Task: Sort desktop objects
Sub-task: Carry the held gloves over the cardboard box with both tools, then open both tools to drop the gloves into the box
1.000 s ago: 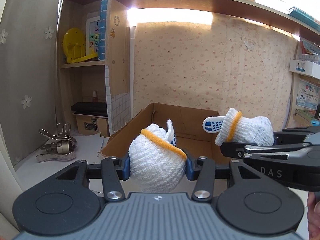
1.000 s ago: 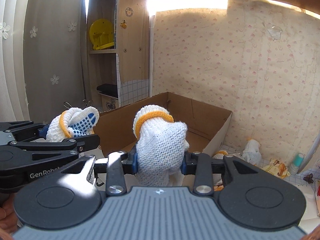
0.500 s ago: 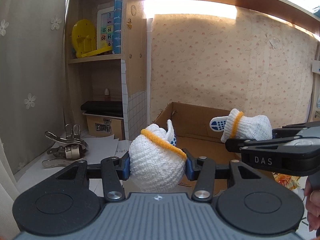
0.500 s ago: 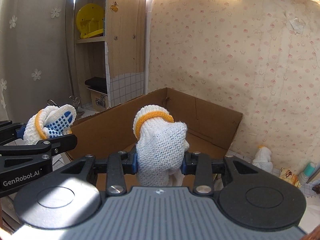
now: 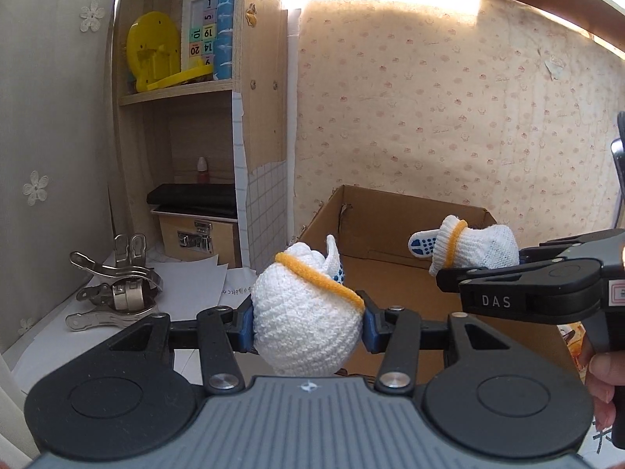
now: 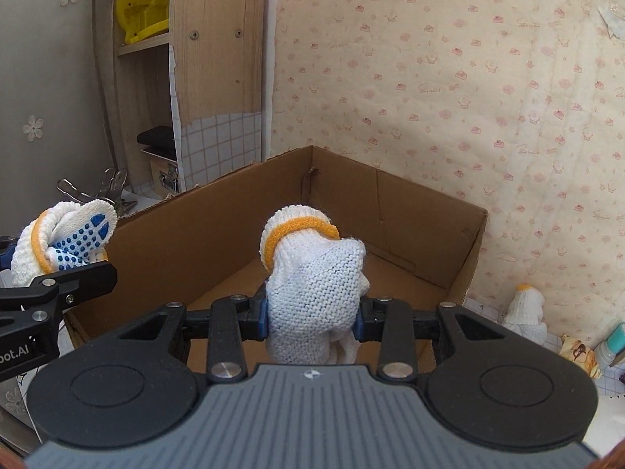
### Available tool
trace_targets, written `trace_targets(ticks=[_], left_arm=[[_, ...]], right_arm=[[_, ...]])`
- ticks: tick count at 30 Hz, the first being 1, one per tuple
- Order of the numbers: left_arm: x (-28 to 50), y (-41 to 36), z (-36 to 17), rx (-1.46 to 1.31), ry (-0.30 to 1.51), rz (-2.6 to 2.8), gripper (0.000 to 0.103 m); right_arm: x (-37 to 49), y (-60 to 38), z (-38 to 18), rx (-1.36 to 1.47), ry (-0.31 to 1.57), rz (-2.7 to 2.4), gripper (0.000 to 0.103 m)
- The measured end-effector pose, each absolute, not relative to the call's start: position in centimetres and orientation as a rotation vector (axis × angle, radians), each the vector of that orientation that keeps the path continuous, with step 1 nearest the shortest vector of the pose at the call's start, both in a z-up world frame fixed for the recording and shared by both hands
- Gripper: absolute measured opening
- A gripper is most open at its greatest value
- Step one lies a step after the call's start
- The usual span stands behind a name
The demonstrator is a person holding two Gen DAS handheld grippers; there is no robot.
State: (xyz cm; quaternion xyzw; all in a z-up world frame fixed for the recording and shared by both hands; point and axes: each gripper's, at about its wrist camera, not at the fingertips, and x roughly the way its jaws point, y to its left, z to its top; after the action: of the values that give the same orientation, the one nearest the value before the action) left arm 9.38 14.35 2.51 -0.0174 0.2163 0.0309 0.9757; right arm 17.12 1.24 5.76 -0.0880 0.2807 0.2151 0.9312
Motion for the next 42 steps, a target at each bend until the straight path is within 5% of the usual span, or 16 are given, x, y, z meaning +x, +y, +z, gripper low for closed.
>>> trace_targets(ticks=[24,42], left_arm=[[12.3,12.2,2.3,-0.001,0.462,0.014,0.052],[13.4,11.7,2.0,0.022,0.496,0.042,0.055]], right_arm=[[19.7,1.2,5.6,-0.167,0.607,0.427,0.038],[19.5,1.0,5.5,-0.167,0.617,0.434,0.048]])
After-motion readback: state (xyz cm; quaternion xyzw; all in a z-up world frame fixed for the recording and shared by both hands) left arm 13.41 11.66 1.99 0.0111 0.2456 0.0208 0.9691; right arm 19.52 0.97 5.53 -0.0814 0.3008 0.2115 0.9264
